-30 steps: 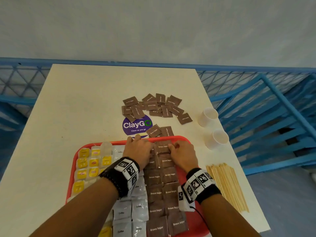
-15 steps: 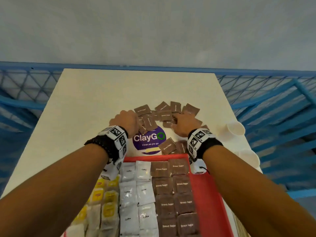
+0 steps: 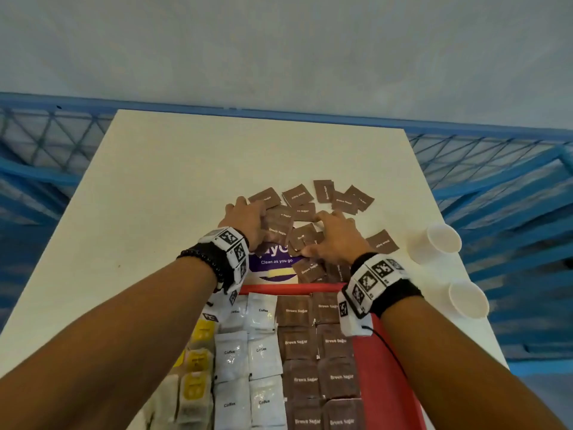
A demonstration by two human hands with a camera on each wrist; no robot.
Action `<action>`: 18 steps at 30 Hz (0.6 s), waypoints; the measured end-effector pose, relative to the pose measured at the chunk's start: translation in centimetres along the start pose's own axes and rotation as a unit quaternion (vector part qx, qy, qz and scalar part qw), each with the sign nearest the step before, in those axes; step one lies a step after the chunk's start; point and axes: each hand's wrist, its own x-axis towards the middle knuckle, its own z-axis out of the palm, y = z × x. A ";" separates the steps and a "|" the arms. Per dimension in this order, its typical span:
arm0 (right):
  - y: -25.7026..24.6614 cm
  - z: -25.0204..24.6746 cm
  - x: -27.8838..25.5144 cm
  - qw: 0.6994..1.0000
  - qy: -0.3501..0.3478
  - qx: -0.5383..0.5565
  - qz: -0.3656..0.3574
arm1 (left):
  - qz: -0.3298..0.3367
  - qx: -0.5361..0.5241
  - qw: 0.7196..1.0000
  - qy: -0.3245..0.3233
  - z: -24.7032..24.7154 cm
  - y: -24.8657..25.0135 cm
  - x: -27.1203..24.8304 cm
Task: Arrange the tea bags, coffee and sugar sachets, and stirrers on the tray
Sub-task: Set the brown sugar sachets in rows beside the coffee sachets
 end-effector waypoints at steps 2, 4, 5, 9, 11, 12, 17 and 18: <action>-0.1 -0.4 0.8 0.999 -0.044 -0.021 -0.003 | -0.015 -0.006 1.000 -0.013 0.0 -0.8 -0.2; -0.6 -0.3 1.1 0.998 -0.058 -0.009 -0.025 | -0.022 -0.016 0.999 -0.029 -0.1 -1.1 -0.6; -0.9 -0.2 1.2 0.998 -0.062 -0.002 -0.034 | -0.024 -0.033 0.999 -0.034 -0.2 -1.1 -0.8; -1.8 0.4 1.5 0.996 -0.056 -0.031 -0.058 | -0.039 -0.127 0.991 -0.027 -0.2 -0.5 -1.7; -1.8 1.0 1.8 0.996 -0.037 -0.034 -0.070 | -0.041 -0.140 0.989 -0.013 0.0 -0.2 -2.0; -2.0 1.2 1.7 0.996 -0.033 -0.019 -0.077 | -0.037 -0.143 0.989 -0.006 0.1 0.0 -2.2; -1.7 1.3 1.6 0.997 -0.036 0.026 -0.069 | -0.026 -0.157 0.987 0.000 0.4 0.6 -2.4; -1.3 1.0 1.7 0.997 -0.035 0.032 -0.056 | -0.029 -0.167 0.986 -0.006 0.2 0.4 -2.4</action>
